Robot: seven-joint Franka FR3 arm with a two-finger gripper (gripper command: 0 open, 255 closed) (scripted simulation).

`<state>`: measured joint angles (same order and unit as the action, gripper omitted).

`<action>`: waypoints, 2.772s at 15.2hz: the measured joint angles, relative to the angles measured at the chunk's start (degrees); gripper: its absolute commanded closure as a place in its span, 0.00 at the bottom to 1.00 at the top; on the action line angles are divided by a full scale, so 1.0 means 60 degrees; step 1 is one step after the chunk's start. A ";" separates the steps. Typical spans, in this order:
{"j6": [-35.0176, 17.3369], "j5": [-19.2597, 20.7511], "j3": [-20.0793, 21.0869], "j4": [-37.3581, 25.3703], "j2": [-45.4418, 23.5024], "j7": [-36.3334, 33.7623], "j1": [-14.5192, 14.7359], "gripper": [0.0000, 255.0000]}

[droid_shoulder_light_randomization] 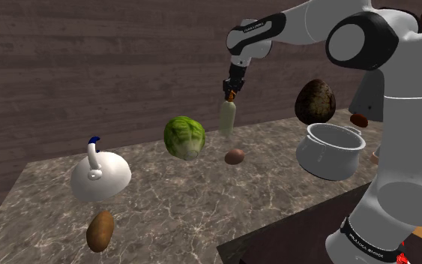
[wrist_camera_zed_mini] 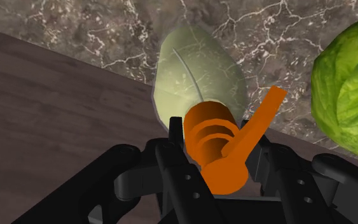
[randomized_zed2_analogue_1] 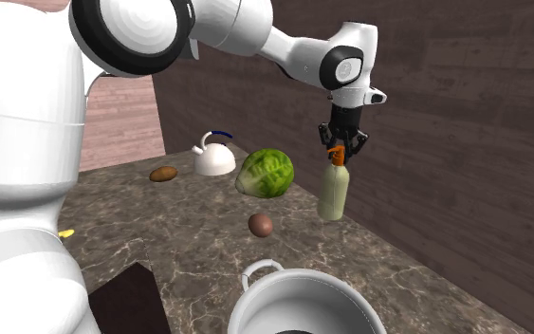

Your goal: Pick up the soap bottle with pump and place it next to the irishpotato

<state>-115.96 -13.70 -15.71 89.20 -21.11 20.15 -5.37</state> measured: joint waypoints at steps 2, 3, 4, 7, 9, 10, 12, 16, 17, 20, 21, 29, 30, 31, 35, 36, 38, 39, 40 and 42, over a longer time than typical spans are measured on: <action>0.0229 0.0026 -0.0014 -0.0197 0.0036 -0.0031 -0.0014 1.00; 0.0343 0.0044 -0.0022 -0.0272 0.0076 -0.0048 -0.0016 1.00; 0.0469 0.0048 -0.0027 -0.0424 0.0053 -0.0061 -0.0031 1.00; 0.0807 0.0091 -0.0037 -0.0707 0.0115 -0.0137 -0.0026 1.00; 0.1035 0.0115 -0.0043 -0.0912 0.0142 -0.0186 -0.0028 1.00; 0.1152 0.0115 -0.0050 -0.1043 0.0129 -0.0184 -0.0049 1.00; 0.1457 0.0134 -0.0061 -0.1342 0.0139 -0.0226 -0.0069 1.00; 0.1958 0.0149 -0.0069 -0.1881 0.0105 -0.0303 -0.0102 1.00; 0.2092 0.0149 -0.0071 -0.2034 0.0088 -0.0323 -0.0114 1.00; 0.2515 0.0130 -0.0079 -0.2564 -0.0023 -0.0351 -0.0180 1.00; 0.2591 0.0136 -0.0080 -0.2636 -0.0016 -0.0368 -0.0180 1.00; 0.1940 0.0741 0.0289 -0.0862 0.1337 -0.1774 0.1022 1.00; 0.1844 0.0828 0.0348 -0.0571 0.1552 -0.1964 0.1168 1.00; 0.1742 0.0902 0.0418 -0.0362 0.1691 -0.2176 0.1314 1.00; 0.1489 0.1207 0.0738 0.0293 0.2237 -0.3086 0.1886 1.00; 0.1379 0.1281 0.0828 0.0484 0.2374 -0.3328 0.2029 1.00; 0.1308 0.1385 0.1006 0.0606 0.2455 -0.3780 0.2281 1.00; 0.1237 0.1441 0.1114 0.0766 0.2536 -0.4022 0.2428 1.00; 0.1188 0.1482 0.1202 0.0875 0.2597 -0.4219 0.2543 1.00; 0.1171 0.1590 0.1408 0.0959 0.2689 -0.4706 0.2809 1.00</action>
<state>-108.93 -4.16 -7.26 94.95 -4.98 -8.09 11.49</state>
